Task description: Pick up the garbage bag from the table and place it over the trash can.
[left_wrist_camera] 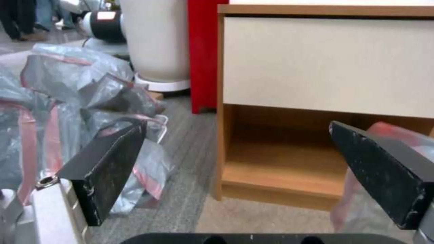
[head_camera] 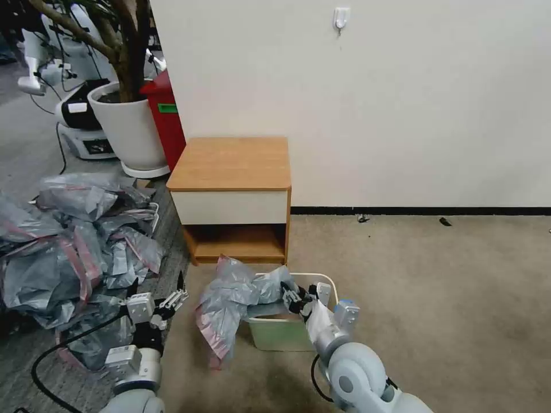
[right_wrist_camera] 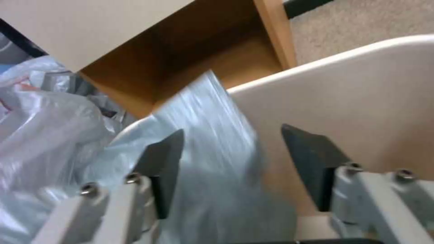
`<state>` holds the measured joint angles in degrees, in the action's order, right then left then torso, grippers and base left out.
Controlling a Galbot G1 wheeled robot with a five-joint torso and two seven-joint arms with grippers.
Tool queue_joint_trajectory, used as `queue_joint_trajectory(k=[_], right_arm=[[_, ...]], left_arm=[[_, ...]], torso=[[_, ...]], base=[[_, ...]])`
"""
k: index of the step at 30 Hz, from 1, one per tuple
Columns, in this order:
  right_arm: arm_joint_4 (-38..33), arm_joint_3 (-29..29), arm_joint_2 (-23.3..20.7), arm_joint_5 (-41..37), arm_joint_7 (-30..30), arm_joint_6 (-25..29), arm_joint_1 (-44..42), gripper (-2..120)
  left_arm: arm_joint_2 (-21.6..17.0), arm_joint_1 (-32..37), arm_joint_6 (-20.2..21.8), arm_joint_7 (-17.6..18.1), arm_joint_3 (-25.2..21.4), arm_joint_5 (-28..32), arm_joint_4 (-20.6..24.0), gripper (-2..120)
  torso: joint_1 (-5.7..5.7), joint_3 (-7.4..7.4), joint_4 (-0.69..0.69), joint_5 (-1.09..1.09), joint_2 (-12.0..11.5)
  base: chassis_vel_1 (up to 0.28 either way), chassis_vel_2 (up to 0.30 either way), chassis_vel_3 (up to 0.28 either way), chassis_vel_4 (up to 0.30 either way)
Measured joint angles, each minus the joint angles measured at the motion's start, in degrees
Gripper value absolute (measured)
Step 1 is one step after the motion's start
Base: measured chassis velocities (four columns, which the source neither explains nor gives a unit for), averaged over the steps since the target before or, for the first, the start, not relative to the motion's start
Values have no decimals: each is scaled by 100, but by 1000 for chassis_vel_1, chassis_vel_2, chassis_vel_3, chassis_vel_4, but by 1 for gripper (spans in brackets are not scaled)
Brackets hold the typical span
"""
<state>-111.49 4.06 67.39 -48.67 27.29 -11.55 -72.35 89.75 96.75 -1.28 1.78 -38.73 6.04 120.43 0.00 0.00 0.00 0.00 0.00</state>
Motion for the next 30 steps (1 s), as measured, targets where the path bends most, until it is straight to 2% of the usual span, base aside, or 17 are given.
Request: queue_joint_trajectory(k=[2,5,6,10,15,19,21,23,24,26,27,28,30], right_arm=[[-28,-11,-22,78,0,-1,-23,64],[-157,-53,-118,302,-12,-2,-79,80],[-157,-53,-118,302,-12,-2,-79,80],[-394,-193,-236,493,-23,11,-136,96],[-570,-320,-351,752,-78,92,-195,97],[-774,-511,-422,961,-87,137,-232,98],[-879,-645,-440,1019,-88,147,-245,99],[-992,-799,-449,1022,-88,150,-262,99],[-992,-799,-449,1022,-88,150,-262,99],[-1083,-940,-443,1018,-87,151,-314,99],[-1083,-940,-443,1018,-87,151,-314,99],[-1121,-997,-434,1009,-87,152,-351,99],[-1158,-1053,-414,1004,-86,156,-407,99]], left_arm=[[-2,-6,2,-2,17,-8,-5,100],[-19,-19,7,-5,98,-56,-12,100],[-19,-19,7,-5,98,-56,-12,100],[-67,-8,8,-19,258,-76,-10,100],[-152,-11,8,-136,369,109,25,100],[-285,-18,8,-301,508,522,116,100],[-382,-6,26,-542,557,884,219,100],[-544,32,146,-932,523,1097,292,100],[-544,32,146,-932,523,1097,292,100],[-792,136,411,-1434,408,1348,350,100],[-792,136,411,-1434,408,1348,350,100],[-916,197,699,-1625,330,1509,382,100],[-1049,252,1011,-1850,202,1682,384,100]], torso=[[0,0,0,0,0],[0,0,0,0,0],[0,0,0,0,0],[0,0,0,0,0],[0,0,0,0,0],[0,0,0,0,0],[0,0,0,0,0],[0,0,0,-1,0],[0,0,0,-1,0],[0,0,0,0,0],[0,0,0,0,0],[0,0,0,0,0],[0,0,0,0,0]], base=[[0,0,0,0],[0,0,0,0],[0,0,0,0],[0,0,0,0],[0,0,0,0],[0,0,0,0],[0,0,0,0],[0,0,0,0],[0,0,0,0],[0,0,0,0],[0,0,0,0],[0,0,0,0],[0,0,0,0]])
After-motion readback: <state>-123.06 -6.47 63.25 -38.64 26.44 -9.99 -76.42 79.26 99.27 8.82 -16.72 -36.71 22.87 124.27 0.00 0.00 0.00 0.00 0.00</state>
